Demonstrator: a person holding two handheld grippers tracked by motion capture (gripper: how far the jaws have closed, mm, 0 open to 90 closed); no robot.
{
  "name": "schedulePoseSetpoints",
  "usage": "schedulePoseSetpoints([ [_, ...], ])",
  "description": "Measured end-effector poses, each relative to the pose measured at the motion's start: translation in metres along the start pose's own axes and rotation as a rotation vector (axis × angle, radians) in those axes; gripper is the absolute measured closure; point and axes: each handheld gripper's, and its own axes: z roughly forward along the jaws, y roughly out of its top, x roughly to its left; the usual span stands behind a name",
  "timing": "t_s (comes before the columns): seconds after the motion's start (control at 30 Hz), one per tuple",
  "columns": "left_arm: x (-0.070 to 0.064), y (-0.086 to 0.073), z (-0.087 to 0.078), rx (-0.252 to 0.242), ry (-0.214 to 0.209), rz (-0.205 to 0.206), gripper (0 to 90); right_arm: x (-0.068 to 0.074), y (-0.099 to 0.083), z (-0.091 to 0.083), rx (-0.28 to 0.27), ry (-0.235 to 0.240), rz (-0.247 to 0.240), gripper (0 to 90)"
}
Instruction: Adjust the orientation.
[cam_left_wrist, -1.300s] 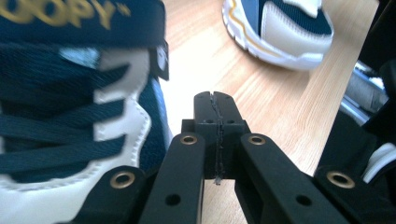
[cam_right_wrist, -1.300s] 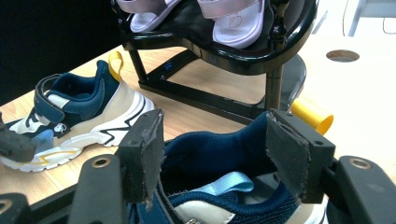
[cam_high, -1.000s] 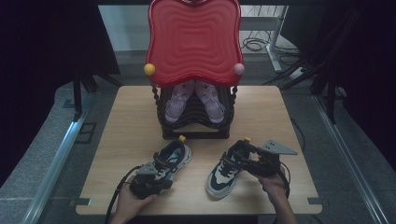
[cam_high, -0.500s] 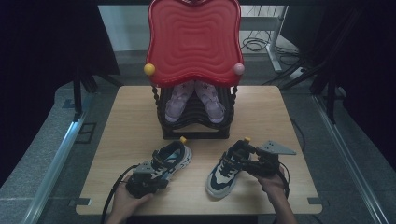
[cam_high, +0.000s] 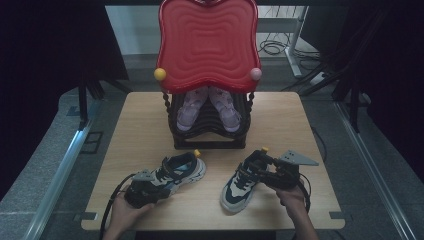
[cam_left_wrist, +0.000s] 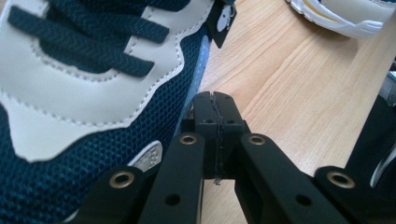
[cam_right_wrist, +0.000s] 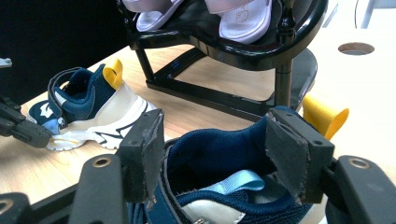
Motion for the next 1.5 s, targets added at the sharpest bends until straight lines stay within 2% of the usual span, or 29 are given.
schedulePoseSetpoints([
  [0.37, 0.010, -0.003, -0.005, -0.003, 0.018, -0.021, 90.0, 0.000, 0.000, 0.000, 0.001, 0.007, 0.000, 38.4],
  [0.93, 0.028, -0.008, -0.018, -0.044, 0.079, -0.078, 90.0, 0.002, 0.000, 0.001, 0.001, 0.006, -0.002, 38.7],
  [1.17, 0.033, -0.009, -0.019, -0.048, 0.112, -0.096, 90.0, 0.002, 0.000, 0.001, 0.003, 0.005, -0.002, 38.7],
  [1.5, 0.040, -0.009, -0.020, -0.061, 0.136, -0.130, 90.0, 0.003, 0.000, 0.003, 0.007, 0.008, -0.003, 38.7],
])
